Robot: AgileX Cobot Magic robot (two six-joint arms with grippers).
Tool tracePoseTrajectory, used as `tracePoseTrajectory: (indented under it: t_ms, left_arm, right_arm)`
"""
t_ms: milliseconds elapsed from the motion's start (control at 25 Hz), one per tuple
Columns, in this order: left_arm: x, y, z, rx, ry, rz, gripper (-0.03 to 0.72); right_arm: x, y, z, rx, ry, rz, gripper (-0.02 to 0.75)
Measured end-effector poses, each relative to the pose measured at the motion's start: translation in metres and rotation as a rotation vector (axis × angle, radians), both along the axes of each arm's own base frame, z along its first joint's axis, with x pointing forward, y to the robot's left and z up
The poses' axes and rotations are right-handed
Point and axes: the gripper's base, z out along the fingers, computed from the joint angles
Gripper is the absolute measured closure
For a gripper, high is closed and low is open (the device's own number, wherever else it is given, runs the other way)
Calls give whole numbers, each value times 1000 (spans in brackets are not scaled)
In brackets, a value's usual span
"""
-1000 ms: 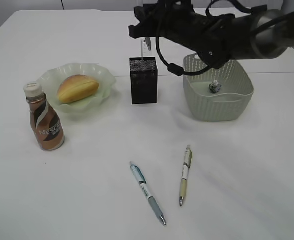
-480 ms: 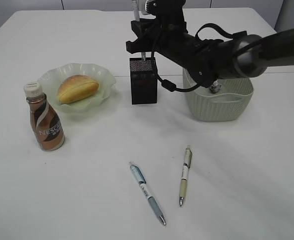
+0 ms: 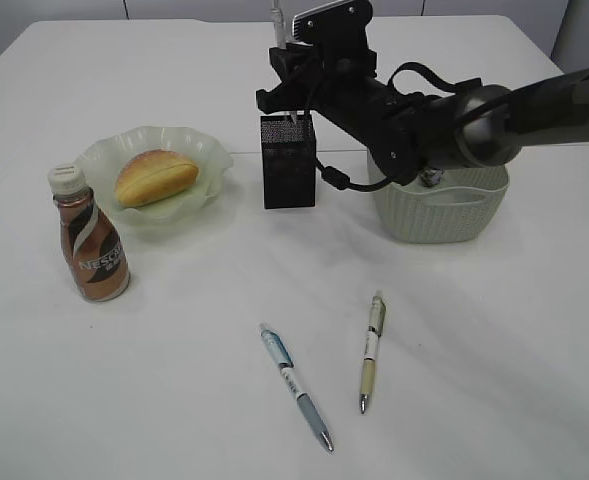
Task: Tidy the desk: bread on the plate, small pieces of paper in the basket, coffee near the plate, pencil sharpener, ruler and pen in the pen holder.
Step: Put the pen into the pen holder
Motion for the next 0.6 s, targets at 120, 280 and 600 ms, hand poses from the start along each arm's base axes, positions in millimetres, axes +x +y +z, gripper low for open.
tracePoseTrajectory:
  t_ms: [120, 280, 600]
  left_arm:
    - [0, 0, 0, -1, 0, 0, 338]
    - [0, 0, 0, -2, 0, 0, 338]
    - [0, 0, 0, -5, 1, -1, 338]
  right_arm:
    - [1, -1, 0, -2, -6, -14, 598]
    - [1, -2, 2, 21, -17, -29, 598]
    - [2, -5, 3, 57, -5, -56, 597]
